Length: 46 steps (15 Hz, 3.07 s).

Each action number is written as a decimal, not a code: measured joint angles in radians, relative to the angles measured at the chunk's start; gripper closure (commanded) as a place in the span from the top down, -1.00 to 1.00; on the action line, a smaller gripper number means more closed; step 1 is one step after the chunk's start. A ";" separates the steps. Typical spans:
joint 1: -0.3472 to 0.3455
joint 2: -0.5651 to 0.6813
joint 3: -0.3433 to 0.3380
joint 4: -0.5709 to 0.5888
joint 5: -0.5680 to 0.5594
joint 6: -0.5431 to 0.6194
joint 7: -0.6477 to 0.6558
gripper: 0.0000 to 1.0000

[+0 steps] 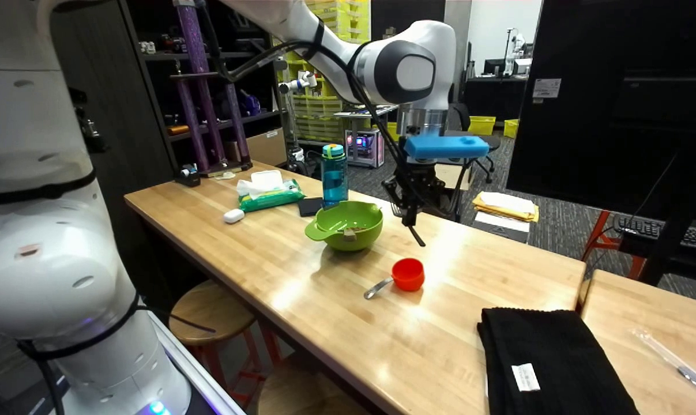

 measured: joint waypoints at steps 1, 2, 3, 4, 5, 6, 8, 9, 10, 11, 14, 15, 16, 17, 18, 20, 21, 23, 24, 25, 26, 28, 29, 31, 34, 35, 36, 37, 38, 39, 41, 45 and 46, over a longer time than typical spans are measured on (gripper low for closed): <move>0.012 -0.010 0.005 -0.014 -0.002 0.000 0.008 -0.96; 0.023 -0.020 0.009 -0.028 -0.003 0.001 0.015 -0.96; 0.033 -0.029 0.013 -0.040 -0.005 0.001 0.019 -0.96; 0.042 -0.038 0.017 -0.053 -0.008 0.001 0.022 -0.96; 0.050 -0.048 0.021 -0.065 -0.012 0.002 0.026 -0.96; 0.059 -0.056 0.026 -0.076 -0.017 0.003 0.032 -0.96; 0.077 -0.075 0.038 -0.100 -0.027 0.014 0.042 -0.96; 0.088 -0.084 0.044 -0.112 -0.034 0.020 0.052 -0.96; 0.099 -0.092 0.052 -0.125 -0.044 0.030 0.065 -0.96; 0.110 -0.100 0.060 -0.136 -0.056 0.040 0.079 -0.96; 0.142 -0.114 0.083 -0.168 -0.091 0.078 0.132 -0.96; 0.151 -0.115 0.091 -0.177 -0.101 0.092 0.150 -0.96; 0.160 -0.116 0.098 -0.187 -0.114 0.107 0.167 -0.96; 0.168 -0.115 0.105 -0.198 -0.128 0.123 0.186 -0.96; 0.177 -0.115 0.112 -0.210 -0.144 0.140 0.208 -0.96; 0.193 -0.113 0.127 -0.238 -0.178 0.176 0.257 -0.96; 0.200 -0.111 0.135 -0.250 -0.194 0.193 0.282 -0.96; 0.214 -0.103 0.148 -0.270 -0.231 0.224 0.334 -0.96; 0.220 -0.098 0.156 -0.277 -0.254 0.238 0.362 -0.96; 0.226 -0.093 0.162 -0.282 -0.279 0.251 0.390 -0.96; 0.231 -0.085 0.167 -0.283 -0.307 0.261 0.419 -0.96; 0.240 -0.072 0.175 -0.282 -0.365 0.274 0.474 -0.96; 0.241 -0.066 0.178 -0.281 -0.396 0.277 0.500 -0.96; 0.242 -0.057 0.179 -0.278 -0.459 0.278 0.548 -0.96; 0.238 -0.046 0.175 -0.272 -0.547 0.278 0.607 -0.96; 0.238 -0.043 0.172 -0.269 -0.568 0.278 0.620 -0.96; 0.237 -0.040 0.170 -0.266 -0.588 0.278 0.631 -0.96; 0.235 -0.036 0.168 -0.263 -0.607 0.278 0.644 -0.96; 0.235 -0.032 0.167 -0.261 -0.626 0.278 0.654 -0.96; 0.235 -0.028 0.167 -0.259 -0.644 0.278 0.666 -0.96; 0.236 -0.017 0.167 -0.254 -0.675 0.278 0.686 -0.96; 0.240 0.007 0.171 -0.246 -0.708 0.278 0.716 -0.96; 0.241 0.012 0.174 -0.243 -0.709 0.278 0.721 -0.96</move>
